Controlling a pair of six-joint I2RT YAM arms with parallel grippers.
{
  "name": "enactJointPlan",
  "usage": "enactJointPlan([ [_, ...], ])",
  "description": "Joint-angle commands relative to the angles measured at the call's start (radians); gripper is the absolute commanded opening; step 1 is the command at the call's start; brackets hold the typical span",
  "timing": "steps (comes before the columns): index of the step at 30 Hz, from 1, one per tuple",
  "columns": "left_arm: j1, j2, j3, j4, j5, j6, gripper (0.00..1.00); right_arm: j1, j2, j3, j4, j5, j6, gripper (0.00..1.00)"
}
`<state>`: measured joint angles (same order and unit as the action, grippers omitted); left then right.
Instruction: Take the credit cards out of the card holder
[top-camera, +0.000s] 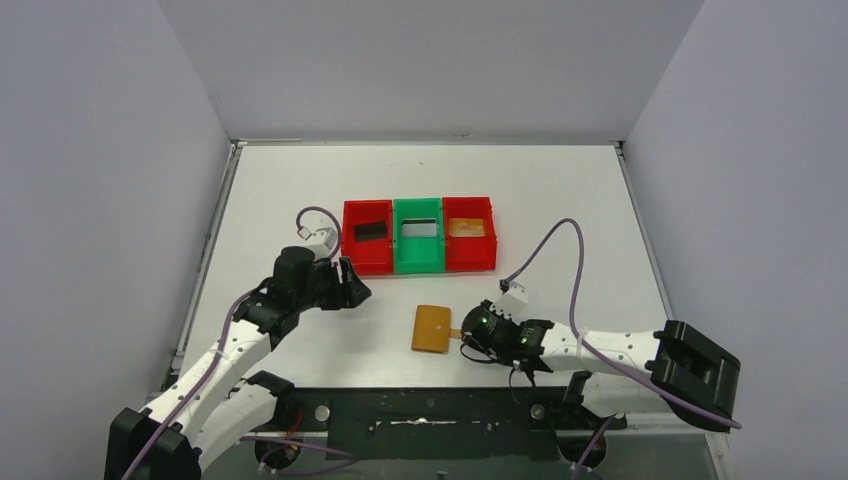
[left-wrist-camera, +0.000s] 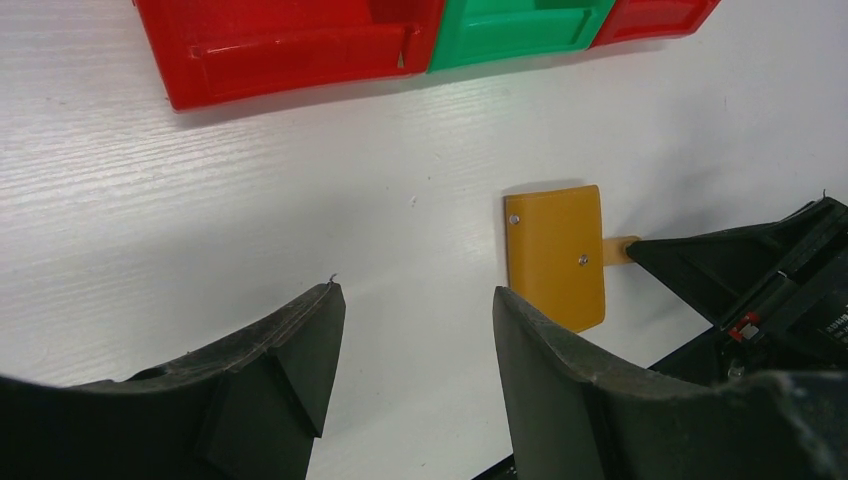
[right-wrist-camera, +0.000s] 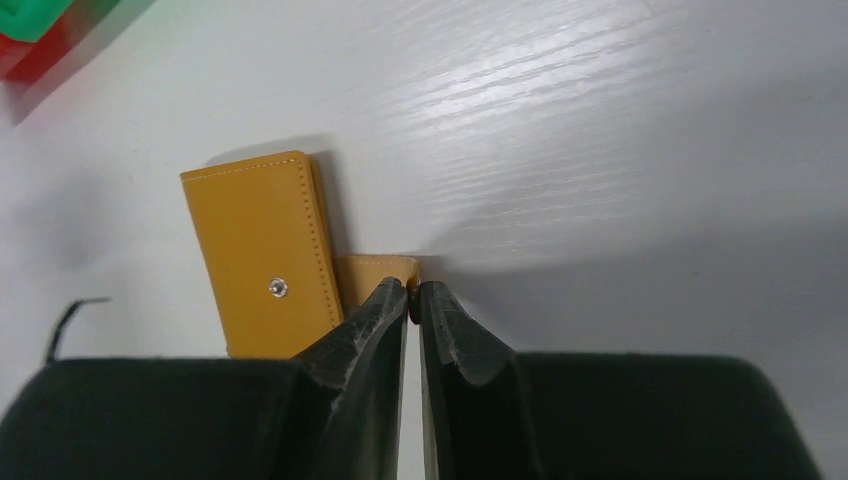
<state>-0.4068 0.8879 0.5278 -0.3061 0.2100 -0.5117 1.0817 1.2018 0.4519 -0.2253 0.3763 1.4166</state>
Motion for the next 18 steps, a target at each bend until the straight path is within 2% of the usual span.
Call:
enactJointPlan([
  [1,-0.004,0.005,0.05,0.024,-0.011,0.016,0.56,-0.019,-0.037,-0.029,0.006,0.014,0.048,0.12],
  [11,-0.003,0.013,0.051,0.019,-0.018,0.016,0.56,-0.045,-0.021,-0.048,0.076,-0.023,0.022,0.21],
  [18,-0.004,0.015,0.051,0.015,-0.026,0.015,0.56,-0.069,-0.01,-0.082,0.172,-0.062,0.001,0.22],
])
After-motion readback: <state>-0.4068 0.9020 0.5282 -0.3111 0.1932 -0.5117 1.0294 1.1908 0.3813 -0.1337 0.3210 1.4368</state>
